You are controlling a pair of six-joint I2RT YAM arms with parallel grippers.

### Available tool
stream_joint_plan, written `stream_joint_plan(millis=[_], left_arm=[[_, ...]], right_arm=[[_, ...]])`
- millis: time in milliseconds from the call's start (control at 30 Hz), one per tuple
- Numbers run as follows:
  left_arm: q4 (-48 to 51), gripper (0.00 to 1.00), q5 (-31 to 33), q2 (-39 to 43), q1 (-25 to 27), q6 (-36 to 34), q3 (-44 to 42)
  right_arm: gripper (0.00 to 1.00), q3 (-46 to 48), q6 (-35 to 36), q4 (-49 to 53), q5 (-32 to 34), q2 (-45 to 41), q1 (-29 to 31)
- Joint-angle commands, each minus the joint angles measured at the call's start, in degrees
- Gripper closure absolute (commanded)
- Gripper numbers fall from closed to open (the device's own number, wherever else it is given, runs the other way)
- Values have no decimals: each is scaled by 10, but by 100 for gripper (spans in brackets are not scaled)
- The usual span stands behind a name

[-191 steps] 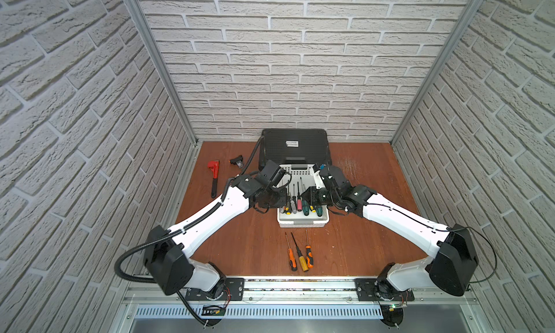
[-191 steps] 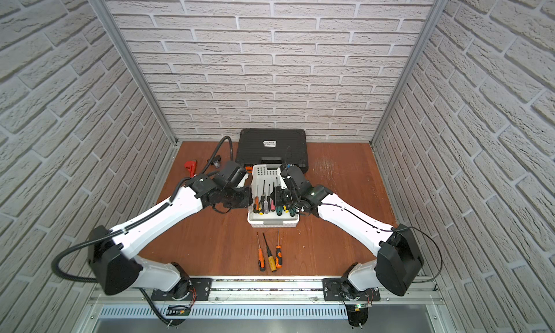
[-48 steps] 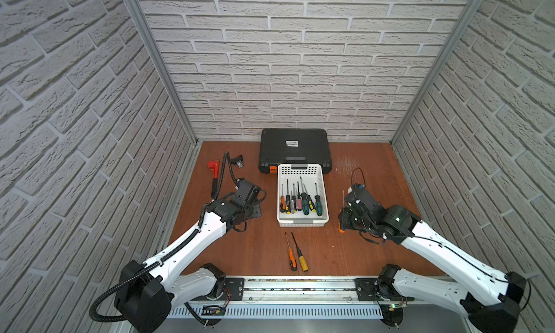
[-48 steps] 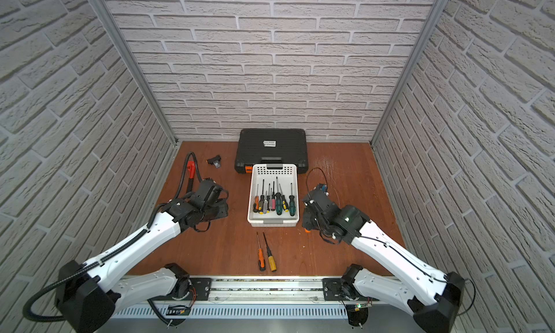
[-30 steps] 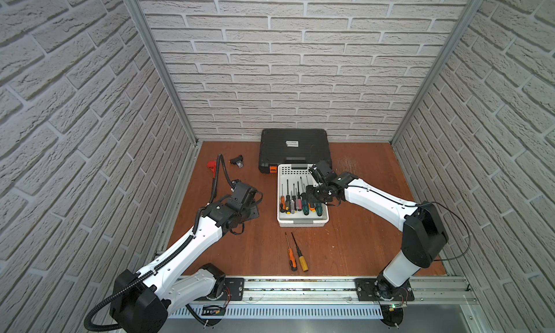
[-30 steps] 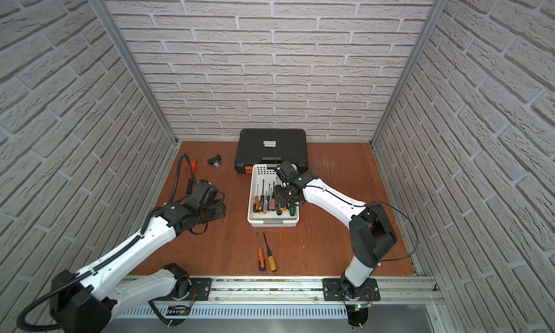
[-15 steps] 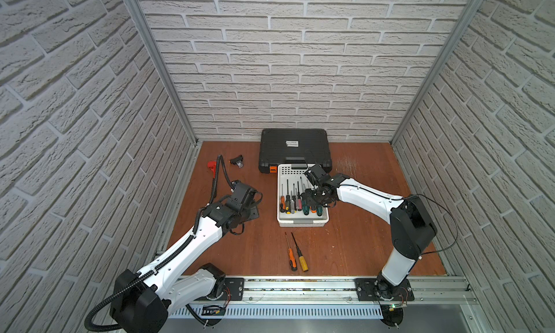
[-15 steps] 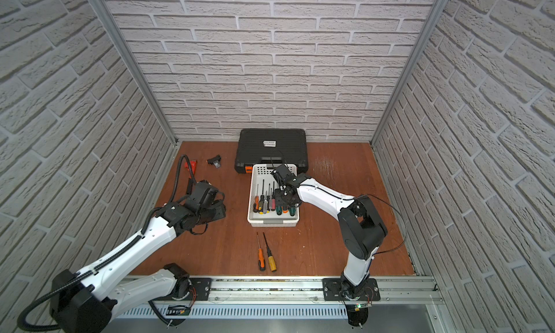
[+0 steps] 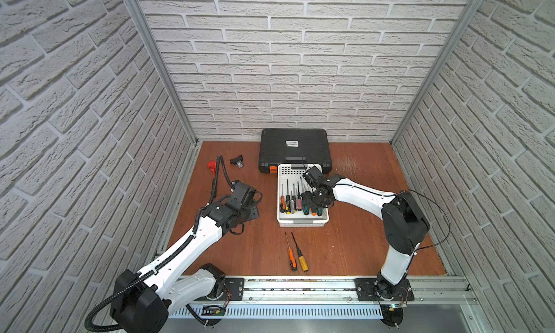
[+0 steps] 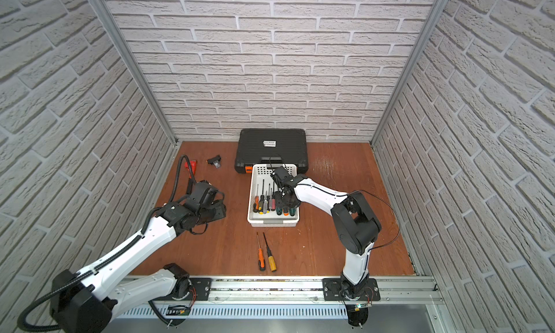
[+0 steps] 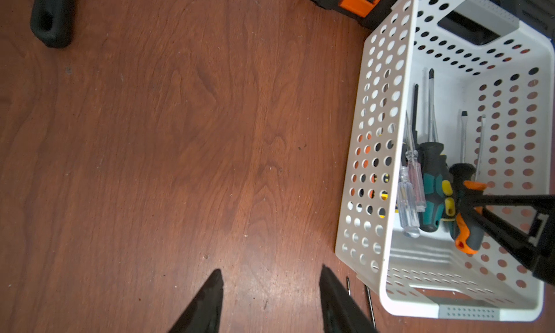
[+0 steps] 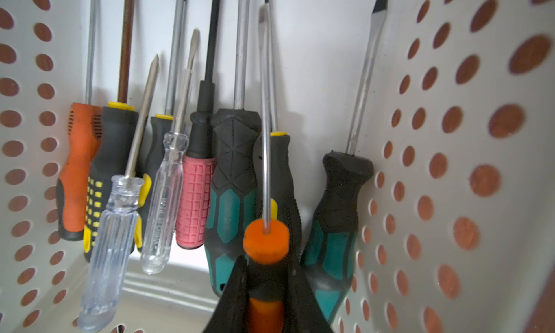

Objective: Put the screwdriver in the bin

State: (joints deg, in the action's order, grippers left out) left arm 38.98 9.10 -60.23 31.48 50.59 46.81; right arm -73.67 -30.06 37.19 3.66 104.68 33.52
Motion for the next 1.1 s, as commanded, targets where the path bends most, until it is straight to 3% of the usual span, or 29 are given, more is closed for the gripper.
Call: stream_joint_plan(millis=[0,400,633,833,1067], left_arm=[[-7,47,-5,9,-4,-10,-2],[25,46,-42,10,-2,-30,15],[51,47,-54,14,27,-23,15],[52,47,-58,21,104,11,3],[19,47,-51,8,251,113,-32]], right_arm=[[81,7,5,-14,-14,11,-2],[70,-1,24,-16,-13,-7,-3],[65,-27,36,-3,-7,-32,-2],[63,-31,38,-5,-12,-81,-2],[63,7,30,-25,-25,-152,0]])
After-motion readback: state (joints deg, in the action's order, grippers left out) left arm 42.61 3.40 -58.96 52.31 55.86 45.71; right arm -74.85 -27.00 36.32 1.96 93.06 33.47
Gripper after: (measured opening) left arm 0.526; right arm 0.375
